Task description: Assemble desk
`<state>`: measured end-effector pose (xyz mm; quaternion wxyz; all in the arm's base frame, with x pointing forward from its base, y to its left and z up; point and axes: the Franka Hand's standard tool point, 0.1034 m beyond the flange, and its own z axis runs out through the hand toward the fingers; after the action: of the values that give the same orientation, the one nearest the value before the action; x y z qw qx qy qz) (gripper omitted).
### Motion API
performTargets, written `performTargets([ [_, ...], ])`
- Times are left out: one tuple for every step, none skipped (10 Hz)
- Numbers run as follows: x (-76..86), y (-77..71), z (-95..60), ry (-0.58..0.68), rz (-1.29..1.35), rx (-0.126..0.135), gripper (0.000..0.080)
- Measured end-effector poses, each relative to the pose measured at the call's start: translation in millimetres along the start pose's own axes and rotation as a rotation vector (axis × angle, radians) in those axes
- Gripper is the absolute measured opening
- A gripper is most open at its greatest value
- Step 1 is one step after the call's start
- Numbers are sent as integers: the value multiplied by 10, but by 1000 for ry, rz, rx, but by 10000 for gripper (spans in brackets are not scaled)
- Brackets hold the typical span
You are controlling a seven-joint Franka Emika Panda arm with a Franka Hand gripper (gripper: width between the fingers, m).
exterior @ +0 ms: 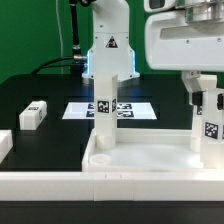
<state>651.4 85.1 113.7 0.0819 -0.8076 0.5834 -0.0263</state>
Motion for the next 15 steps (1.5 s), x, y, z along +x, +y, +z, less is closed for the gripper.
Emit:
performTargets([
  [-18, 14, 1, -27, 110, 18, 295],
  [-28, 21, 2, -35, 195, 17, 295],
  [-57, 25, 0, -32, 202, -4, 295],
  [-96, 36, 4, 8, 159, -98, 295],
  [-65, 2, 11, 2, 224, -74, 294],
  [-68, 7, 11, 3, 315, -73, 294],
  [-73, 5, 12, 6, 392, -72, 294],
  [-99, 9, 13, 8, 577, -38, 294],
  [-104, 46, 11, 16, 652, -7, 297],
  [-89, 57, 9, 22, 714, -6, 298],
  [-83, 62, 8, 24, 722, -7, 298],
  [-84, 61, 9, 24, 731, -6, 327],
  [-84, 63, 15, 24, 720, -7, 461],
  [-92, 66, 16, 25, 663, -11, 461],
  [-156, 75, 4, 26, 495, -48, 604],
])
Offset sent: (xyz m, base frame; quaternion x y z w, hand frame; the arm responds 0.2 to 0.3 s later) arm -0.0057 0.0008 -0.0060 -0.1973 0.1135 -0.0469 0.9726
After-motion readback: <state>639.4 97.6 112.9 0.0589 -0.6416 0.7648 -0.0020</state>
